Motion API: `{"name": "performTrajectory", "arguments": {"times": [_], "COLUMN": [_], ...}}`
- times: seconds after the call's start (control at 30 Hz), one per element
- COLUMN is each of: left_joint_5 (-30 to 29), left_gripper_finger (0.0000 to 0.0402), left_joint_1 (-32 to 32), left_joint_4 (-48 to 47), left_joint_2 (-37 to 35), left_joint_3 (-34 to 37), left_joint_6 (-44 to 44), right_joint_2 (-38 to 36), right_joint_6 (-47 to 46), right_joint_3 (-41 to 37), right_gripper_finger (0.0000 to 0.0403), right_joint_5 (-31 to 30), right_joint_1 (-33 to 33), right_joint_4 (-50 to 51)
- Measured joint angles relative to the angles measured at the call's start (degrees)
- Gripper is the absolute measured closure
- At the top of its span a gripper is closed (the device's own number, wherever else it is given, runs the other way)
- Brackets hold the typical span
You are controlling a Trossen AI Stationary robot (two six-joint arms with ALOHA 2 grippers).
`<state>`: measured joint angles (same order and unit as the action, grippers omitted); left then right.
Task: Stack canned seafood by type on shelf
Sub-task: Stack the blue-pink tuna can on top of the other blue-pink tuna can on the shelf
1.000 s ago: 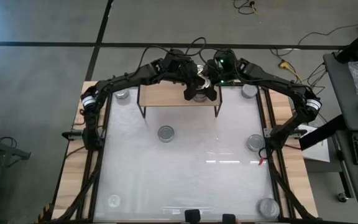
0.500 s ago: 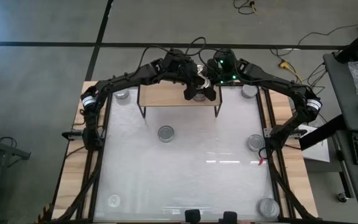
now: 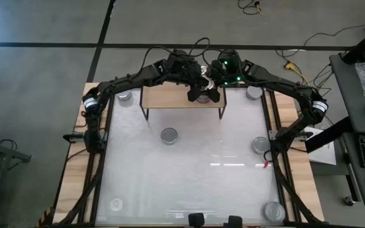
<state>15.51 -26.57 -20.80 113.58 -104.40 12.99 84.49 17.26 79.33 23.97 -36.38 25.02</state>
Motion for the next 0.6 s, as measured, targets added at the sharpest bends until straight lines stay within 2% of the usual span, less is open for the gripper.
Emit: {"name": "performTrajectory", "arguments": {"times": [0.33, 0.6], "left_joint_5": [0.0, 0.5], "left_gripper_finger": [0.0401, 0.0401], "left_joint_1": [-0.1, -0.1], "left_joint_4": [-0.1, 0.0], "left_joint_2": [0.0, 0.1], "left_joint_3": [0.0, -0.1], "left_joint_6": [0.1, 0.5], "right_joint_2": [-0.3, -0.3], "right_joint_6": [0.8, 2.3], "right_joint_3": [1.5, 4.1], "right_gripper_finger": [0.0003, 0.0003], "right_joint_5": [-0.2, -0.2], "right_joint_1": [0.0, 0.0], "right_joint_4": [2.4, 8.2]}}
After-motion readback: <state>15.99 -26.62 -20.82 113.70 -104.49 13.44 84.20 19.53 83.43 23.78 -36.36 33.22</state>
